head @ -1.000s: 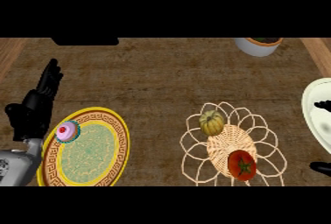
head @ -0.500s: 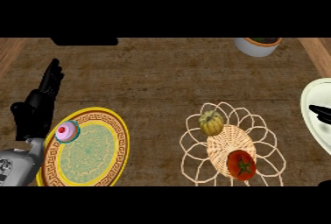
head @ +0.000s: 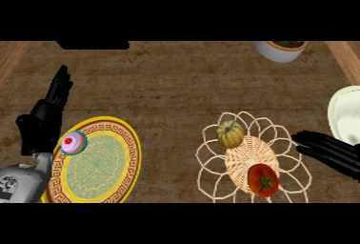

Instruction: Pick the tomato from the placemat and place it in the bowl

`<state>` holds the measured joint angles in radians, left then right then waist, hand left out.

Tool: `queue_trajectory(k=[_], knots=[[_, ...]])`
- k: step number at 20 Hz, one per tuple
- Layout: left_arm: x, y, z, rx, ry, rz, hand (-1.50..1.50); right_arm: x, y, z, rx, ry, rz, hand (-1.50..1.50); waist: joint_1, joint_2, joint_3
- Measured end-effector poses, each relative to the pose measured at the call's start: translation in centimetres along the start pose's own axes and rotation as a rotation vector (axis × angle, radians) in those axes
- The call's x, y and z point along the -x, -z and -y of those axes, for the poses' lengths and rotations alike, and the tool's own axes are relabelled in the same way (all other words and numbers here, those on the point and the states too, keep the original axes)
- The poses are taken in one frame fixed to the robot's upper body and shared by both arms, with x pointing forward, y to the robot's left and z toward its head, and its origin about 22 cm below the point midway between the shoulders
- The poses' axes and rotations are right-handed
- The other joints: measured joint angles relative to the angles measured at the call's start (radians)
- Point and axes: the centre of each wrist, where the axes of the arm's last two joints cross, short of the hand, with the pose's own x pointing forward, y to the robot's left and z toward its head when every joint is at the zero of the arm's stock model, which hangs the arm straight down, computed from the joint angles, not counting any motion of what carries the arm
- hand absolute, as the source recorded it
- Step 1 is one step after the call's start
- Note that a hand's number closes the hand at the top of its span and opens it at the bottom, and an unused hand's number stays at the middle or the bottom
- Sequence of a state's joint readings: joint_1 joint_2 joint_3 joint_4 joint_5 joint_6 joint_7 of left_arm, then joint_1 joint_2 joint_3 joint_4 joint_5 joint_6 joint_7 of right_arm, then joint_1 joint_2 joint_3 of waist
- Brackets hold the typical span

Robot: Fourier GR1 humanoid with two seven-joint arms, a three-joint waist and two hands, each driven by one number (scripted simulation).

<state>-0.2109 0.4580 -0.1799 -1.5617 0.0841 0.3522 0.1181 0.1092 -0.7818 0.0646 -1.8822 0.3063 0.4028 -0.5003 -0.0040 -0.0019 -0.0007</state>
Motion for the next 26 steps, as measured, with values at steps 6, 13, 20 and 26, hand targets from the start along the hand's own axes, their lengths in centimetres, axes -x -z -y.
queue_trajectory(k=[6,13,20,26], knots=[[-0.5,-0.1,0.6,0.001,-0.001,-0.003,0.0,-1.4,1.9,-1.7,-0.117,-0.063,-0.049,-1.5,0.003,0.001,0.0],[-0.5,0.2,0.2,0.005,0.002,-0.001,0.0,-1.6,4.1,-4.5,-0.213,-0.145,-0.176,-1.5,0.006,0.002,0.0],[-0.8,0.3,-0.2,-0.003,0.001,0.001,0.0,-1.1,6.3,-7.0,-0.233,-0.161,-0.225,-1.5,0.005,0.002,0.001],[-1.1,-0.4,0.1,0.006,-0.002,-0.001,0.0,0.6,7.5,-8.6,-0.24,-0.151,-0.231,-1.5,0.006,0.002,0.001]])
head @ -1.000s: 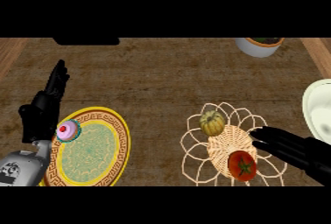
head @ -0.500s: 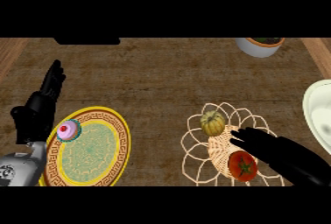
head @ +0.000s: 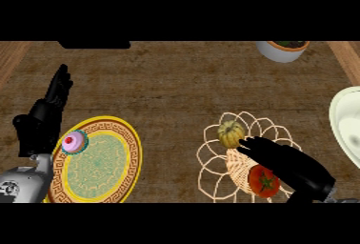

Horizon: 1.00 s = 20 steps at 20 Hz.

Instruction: Pick the tomato from the placemat and place it in the bowl

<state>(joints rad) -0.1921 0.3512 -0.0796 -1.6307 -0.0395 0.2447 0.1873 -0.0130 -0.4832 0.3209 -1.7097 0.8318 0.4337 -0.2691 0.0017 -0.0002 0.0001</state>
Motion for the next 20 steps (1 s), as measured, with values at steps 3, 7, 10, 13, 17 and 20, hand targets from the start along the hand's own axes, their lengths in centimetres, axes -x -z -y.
queue_trajectory(k=[3,7,10,13,17,20], knots=[[0.2,0.4,-0.2,-0.005,0.001,-0.001,0.0,0.4,0.9,-0.9,-0.002,0.006,0.006,-1.5,-0.001,0.0,0.0],[0.5,0.3,-0.2,0.0,0.006,-0.001,0.0,0.6,1.7,-1.9,-0.011,-0.047,0.025,1.5,-0.002,-0.005,-0.004],[-0.1,1.0,0.1,0.0,0.005,0.0,0.0,0.4,2.2,-2.1,0.015,-0.094,0.063,1.5,-0.004,-0.008,-0.006],[0.2,0.7,-0.1,0.001,0.003,0.004,0.0,0.9,2.3,-2.0,0.029,-0.115,0.091,1.5,-0.003,-0.009,-0.008],[0.2,0.4,-0.5,-0.001,0.0,0.0,0.0,0.4,2.3,-2.4,0.049,-0.107,0.118,1.5,-0.004,-0.008,-0.007],[0.1,0.8,-0.2,-0.009,0.01,0.003,0.0,0.6,2.2,-2.6,0.054,-0.105,0.13,1.5,-0.004,-0.007,-0.008]])
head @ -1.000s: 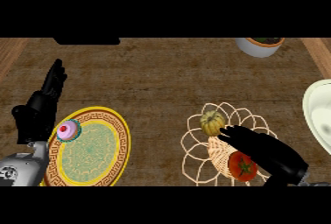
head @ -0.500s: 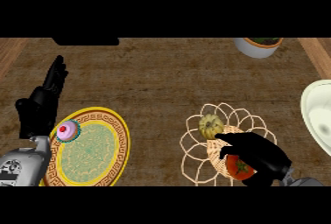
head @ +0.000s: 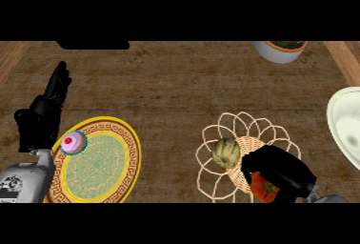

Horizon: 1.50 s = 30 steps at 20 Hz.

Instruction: Pick the tomato from the placemat and place it in the bowl

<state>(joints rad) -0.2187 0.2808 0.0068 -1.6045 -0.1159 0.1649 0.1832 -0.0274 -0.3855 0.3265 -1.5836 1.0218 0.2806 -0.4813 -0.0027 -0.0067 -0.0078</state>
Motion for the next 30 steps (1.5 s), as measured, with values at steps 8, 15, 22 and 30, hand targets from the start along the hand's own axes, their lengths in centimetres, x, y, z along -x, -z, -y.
queue_trajectory(k=[8,15,22,30], knots=[[0.5,-0.5,-0.7,-0.026,0.006,-0.016,0.0,-6.6,-4.5,-3.7,0.007,0.066,-0.051,1.5,-0.031,-0.006,0.0],[1.1,-1.1,-0.8,-0.041,0.001,-0.03,0.0,-15.1,-9.4,-5.3,0.13,0.284,-0.109,1.5,-0.053,-0.006,0.005],[1.1,-1.1,-0.8,-0.045,0.005,-0.022,0.0,-18.4,-12.8,-3.0,0.384,0.386,-0.195,1.5,-0.048,-0.003,0.007],[0.6,-0.6,-0.8,-0.018,-0.005,-0.014,0.0,-16.9,-14.4,-2.7,0.523,0.283,-0.383,1.5,-0.02,0.006,0.008]])
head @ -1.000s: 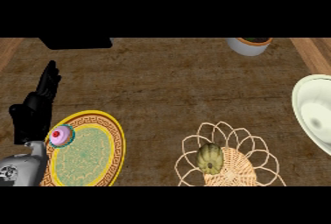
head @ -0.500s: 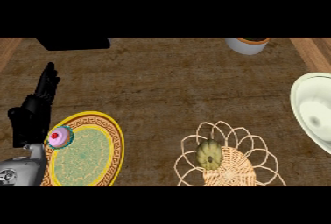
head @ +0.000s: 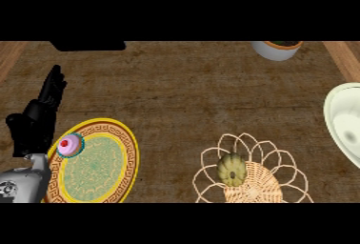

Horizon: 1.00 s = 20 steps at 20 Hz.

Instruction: Pick the tomato from the placemat and place it in the bowl

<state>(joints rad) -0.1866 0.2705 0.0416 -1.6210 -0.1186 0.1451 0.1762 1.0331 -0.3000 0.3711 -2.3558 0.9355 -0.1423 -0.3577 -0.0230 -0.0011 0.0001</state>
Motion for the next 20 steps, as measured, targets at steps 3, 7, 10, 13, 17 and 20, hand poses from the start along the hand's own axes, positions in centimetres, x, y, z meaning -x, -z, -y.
queue_trajectory(k=[3,7,10,13,17,20], knots=[[-0.4,0.1,0.7,0.009,-0.007,0.012,0.0,0.7,0.7,0.4,0.055,-0.017,-0.029,1.5,0.01,0.004,0.001],[-0.7,0.2,1.0,0.019,-0.006,0.014,0.0,1.7,2.2,0.9,0.15,-0.003,-0.07,1.5,0.024,0.007,0.002],[-0.8,0.3,1.3,0.029,-0.006,0.023,0.0,3.0,3.6,1.8,0.234,0.016,-0.092,1.5,0.033,0.01,0.003],[-0.7,0.2,1.4,0.036,-0.005,0.021,0.0,4.7,4.9,3.3,0.322,0.092,-0.105,1.5,0.041,0.01,0.003],[-0.8,0.5,1.4,0.038,-0.004,0.026,0.0,8.5,6.9,7.1,0.438,0.098,-0.12,1.5,0.047,0.01,0.002],[-1.1,0.6,1.4,0.042,-0.004,0.028,0.0,12.5,8.5,10.1,0.487,0.056,-0.143,1.5,0.051,0.009,0.002]])
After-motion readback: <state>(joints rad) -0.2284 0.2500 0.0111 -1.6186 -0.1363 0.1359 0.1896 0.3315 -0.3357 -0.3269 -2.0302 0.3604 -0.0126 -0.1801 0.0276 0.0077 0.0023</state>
